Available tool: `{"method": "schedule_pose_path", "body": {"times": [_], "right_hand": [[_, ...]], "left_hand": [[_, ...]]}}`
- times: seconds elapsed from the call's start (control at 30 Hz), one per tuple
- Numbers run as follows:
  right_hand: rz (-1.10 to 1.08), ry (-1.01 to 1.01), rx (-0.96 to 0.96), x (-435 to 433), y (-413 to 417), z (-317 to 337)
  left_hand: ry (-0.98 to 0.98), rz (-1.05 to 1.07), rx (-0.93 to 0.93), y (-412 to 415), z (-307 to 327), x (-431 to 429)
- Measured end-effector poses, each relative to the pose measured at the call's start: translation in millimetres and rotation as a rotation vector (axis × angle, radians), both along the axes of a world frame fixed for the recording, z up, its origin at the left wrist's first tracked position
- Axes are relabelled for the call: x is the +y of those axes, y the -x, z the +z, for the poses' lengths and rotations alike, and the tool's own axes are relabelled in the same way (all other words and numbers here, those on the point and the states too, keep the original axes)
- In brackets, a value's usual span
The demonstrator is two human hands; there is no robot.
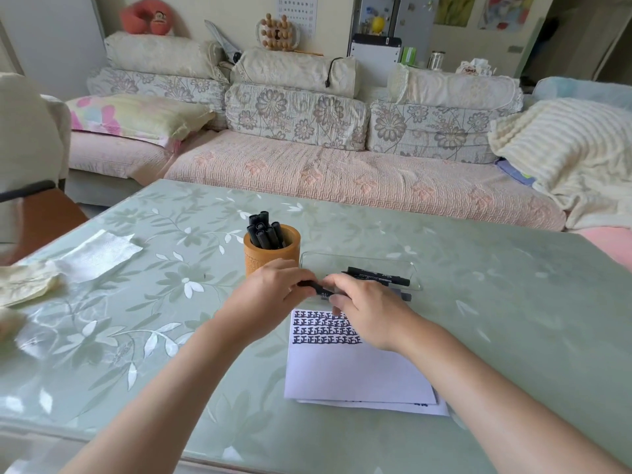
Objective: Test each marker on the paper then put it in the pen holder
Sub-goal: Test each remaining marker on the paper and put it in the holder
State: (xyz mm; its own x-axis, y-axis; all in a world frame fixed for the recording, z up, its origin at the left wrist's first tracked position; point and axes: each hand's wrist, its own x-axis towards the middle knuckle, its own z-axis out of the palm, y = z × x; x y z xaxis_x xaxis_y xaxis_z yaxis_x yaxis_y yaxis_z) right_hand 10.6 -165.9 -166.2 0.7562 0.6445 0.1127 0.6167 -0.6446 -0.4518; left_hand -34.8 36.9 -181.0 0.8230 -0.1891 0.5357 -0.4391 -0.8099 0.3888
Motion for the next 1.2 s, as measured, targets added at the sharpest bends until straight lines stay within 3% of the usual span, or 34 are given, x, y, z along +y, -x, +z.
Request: {"method": "schedule_pose_path", "body": {"times": [0.13,0.23,0.37,0.5,0.6,0.73,0.87,1.07,1.2], "right_hand": [[-0.059,-0.134,-0.015,12,-12,4],[-0.146,-0.303,-0.049,20,-24,15],[-0.218,-0.585,0.003,40,-44,30],[-0.246,-0.739,0.065,70,-58,44],[-0.245,-0.683,0.089,89,-69,43],[-0.247,-0.453,0.059,101,-75,28],[-0.216,-0.285,-0.001,107,-72,16],[-0.241,-0.271,-0.148,107,-77,7],[-0.265,-0.048,-0.172,109,-75,10]], "left_hand": [[0.108,0.109,-0.149,-9,12,8],[0.192,0.302,-0.213,-20,17,22],[0.328,0.456,-0.070,-35,14,39],[0.457,0.431,0.183,-45,9,49],[0.528,0.367,0.269,-50,8,51],[0.625,0.338,0.338,-55,9,50],[0.613,0.309,0.305,-59,10,47],[0.642,0.199,0.243,-61,13,47],[0.517,0.216,0.107,-65,10,45]]}}
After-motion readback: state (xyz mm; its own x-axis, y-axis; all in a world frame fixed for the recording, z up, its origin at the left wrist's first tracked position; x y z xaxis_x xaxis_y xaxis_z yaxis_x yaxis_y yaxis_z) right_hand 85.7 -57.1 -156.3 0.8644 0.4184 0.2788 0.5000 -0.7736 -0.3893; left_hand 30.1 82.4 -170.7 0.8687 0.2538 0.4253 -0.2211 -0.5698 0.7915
